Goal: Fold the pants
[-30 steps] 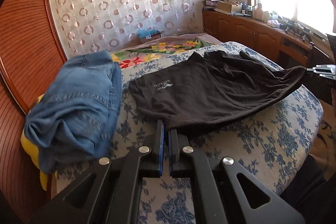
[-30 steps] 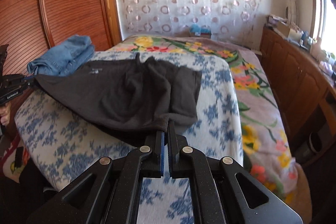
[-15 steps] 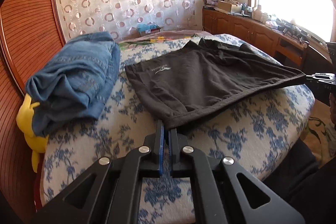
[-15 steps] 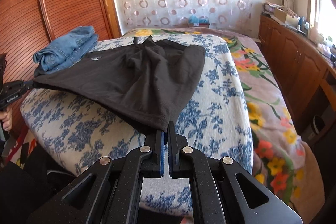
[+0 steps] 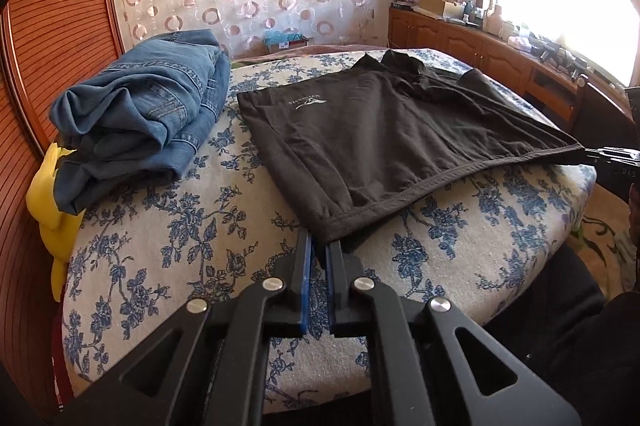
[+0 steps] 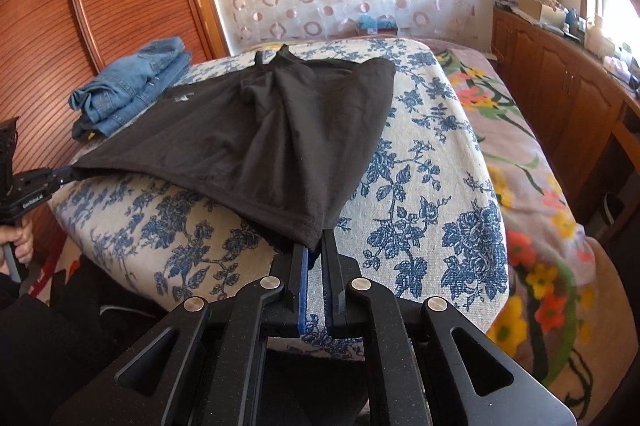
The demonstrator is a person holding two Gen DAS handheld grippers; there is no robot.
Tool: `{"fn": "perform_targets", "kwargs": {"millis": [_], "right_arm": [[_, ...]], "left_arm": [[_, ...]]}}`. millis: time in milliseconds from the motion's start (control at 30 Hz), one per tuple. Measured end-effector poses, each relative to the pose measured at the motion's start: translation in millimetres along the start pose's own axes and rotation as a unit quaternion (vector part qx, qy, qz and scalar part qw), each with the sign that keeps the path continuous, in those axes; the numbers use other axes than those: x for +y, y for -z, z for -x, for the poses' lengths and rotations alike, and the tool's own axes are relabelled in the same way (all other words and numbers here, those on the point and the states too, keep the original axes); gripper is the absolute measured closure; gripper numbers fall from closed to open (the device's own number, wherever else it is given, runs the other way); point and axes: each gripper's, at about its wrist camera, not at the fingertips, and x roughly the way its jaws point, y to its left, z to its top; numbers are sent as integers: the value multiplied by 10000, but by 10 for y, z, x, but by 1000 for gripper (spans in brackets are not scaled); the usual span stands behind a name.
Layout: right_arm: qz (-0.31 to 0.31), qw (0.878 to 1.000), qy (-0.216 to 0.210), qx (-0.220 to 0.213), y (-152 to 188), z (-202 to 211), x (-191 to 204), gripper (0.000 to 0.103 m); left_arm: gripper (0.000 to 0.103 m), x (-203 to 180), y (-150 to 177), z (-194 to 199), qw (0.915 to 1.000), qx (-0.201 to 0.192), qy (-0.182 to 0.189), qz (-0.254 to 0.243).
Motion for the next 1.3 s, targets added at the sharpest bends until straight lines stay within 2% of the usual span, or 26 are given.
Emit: {"fn": "perform_targets", "kwargs": {"millis": [133,233,300,433,467,500,567,633,700,733,933,1033,1300], "right_arm": [[38,10000,37,-43,-2,65,-4,100],[6,10000,58,-40,5,111,-13,98],[7,10000,53,-47,6,153,-27,91],[-109,9998,77,-120,-2,200,-64,84],[-129,9998,76,-127,-4,197,-70,79],[-145,9998,87,-133,-8,191,-73,75],[-169,9996,127,-160,-25,176,-77,73],[-193,9995,143,-194,-48,165,-83,71],[-204,9993,177,-243,-76,145,-85,70],[-223,9992,187,-263,-91,136,-96,69],[-344,9989,173,-258,-119,55,-129,68],[-324,9990,191,-223,-112,16,-127,68],[-428,9987,236,-104,-47,-57,-160,67]], "left_arm": [[96,12,-1,88,10000,-58,2,14],[90,53,-8,151,9999,-110,51,113],[77,76,-18,188,9998,-131,27,169],[70,113,-48,227,9995,-203,-12,249],[65,108,-61,244,9993,-236,-31,272],[64,108,-68,247,9993,-254,-38,277],[63,100,-90,249,9993,-278,-28,262],[57,93,-109,244,9992,-311,-18,252],[37,87,-131,237,9990,-363,2,264],[35,92,-141,231,9987,-398,35,301],[33,89,-194,165,9984,-425,15,370],[33,62,-219,106,9983,-472,-108,319],[33,27,-181,-138,9992,-220,-21,331]]}}
